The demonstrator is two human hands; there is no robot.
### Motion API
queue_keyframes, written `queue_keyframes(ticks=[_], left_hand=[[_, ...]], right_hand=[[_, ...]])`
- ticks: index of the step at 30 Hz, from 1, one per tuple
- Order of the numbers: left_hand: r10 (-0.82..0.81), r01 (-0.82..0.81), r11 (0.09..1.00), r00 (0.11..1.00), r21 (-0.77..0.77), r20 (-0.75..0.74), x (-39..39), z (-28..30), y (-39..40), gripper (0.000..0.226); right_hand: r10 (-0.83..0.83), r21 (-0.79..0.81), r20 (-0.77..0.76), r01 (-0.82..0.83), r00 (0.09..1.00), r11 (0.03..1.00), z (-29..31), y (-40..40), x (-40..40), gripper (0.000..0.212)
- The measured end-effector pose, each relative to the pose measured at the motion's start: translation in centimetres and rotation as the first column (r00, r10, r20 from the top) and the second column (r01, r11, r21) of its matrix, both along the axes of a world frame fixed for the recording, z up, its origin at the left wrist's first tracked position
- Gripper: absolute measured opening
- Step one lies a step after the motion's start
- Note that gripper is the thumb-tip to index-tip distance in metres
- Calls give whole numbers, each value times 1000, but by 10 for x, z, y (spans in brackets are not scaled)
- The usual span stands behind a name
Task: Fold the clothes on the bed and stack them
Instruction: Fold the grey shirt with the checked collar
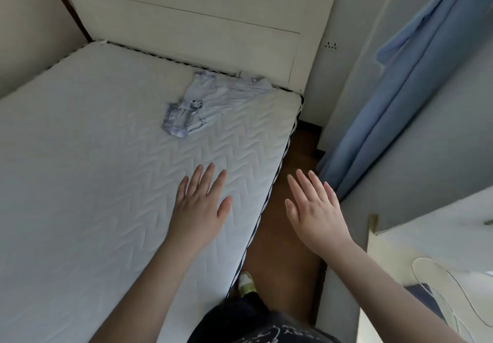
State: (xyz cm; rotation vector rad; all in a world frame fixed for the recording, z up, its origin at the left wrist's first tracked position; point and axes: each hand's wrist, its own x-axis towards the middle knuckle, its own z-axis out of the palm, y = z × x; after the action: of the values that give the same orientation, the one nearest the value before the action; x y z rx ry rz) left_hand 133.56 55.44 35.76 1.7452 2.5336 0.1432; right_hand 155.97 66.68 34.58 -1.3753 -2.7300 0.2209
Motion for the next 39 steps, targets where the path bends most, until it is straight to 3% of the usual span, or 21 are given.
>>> queue_keyframes(ticks=[8,20,30,39], left_hand=[[19,-19,1000,1000,-4,-9,-76,0,74,61],[220,-221,974,975,-46,-9,-118,-20,154,66],[499,-497,864,867,-79,5,-106,-22,253,64],[603,-604,795,797,-60,-37,-121,-14,291,63]], right_hand=[[91,0,62,-91,994,996,10,89,-93,58],[327,-19,63,-326,943,945,3,224,-179,60],[546,-68,-6,-545,838,836,-2,374,-245,60],[677,-94,-7,-675,736,732,-14,407,-305,61]])
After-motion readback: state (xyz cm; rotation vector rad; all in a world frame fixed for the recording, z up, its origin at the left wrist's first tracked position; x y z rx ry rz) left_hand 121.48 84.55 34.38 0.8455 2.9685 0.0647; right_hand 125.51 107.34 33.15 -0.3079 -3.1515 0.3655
